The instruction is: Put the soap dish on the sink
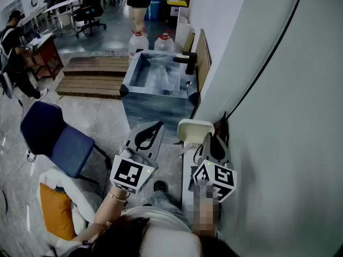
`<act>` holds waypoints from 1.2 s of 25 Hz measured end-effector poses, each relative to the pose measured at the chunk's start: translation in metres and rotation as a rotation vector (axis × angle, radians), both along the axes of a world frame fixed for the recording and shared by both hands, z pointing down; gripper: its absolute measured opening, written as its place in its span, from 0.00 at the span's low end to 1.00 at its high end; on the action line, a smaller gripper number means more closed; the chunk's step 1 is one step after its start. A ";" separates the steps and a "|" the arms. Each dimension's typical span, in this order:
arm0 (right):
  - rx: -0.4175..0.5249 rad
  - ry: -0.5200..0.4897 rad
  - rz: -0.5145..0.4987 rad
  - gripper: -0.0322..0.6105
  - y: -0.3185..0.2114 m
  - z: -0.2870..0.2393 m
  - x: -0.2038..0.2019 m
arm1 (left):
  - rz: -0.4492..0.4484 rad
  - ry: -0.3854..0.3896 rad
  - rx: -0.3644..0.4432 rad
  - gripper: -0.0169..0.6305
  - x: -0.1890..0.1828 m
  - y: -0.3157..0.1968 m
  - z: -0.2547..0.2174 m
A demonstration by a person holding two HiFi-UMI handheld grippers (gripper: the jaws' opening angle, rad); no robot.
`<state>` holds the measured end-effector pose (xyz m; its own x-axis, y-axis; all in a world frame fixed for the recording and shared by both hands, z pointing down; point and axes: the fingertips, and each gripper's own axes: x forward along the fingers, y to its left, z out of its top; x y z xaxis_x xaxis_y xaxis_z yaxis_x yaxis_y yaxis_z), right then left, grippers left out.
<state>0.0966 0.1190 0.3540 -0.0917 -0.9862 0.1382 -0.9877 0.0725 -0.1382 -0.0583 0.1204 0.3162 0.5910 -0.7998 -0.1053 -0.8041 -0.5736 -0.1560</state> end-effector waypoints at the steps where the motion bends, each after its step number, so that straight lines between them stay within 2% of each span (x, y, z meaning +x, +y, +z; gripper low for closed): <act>1: 0.003 0.001 0.000 0.11 -0.003 0.000 0.000 | 0.002 0.002 -0.003 0.04 0.000 -0.003 0.001; 6: 0.014 0.009 -0.004 0.11 -0.021 0.001 0.000 | -0.002 0.011 -0.025 0.04 0.002 -0.023 0.009; 12: -0.007 0.028 -0.017 0.11 -0.052 0.010 0.003 | -0.022 0.032 -0.092 0.04 0.007 -0.052 0.021; 16: -0.016 0.030 -0.021 0.11 -0.073 0.014 0.008 | -0.007 0.009 -0.047 0.04 0.013 -0.073 0.019; 21: -0.017 0.036 -0.023 0.11 -0.100 0.014 0.016 | -0.013 0.009 -0.071 0.04 0.022 -0.098 0.022; 30: -0.030 0.052 -0.045 0.11 -0.137 0.015 0.035 | -0.030 0.008 -0.062 0.04 0.039 -0.129 0.022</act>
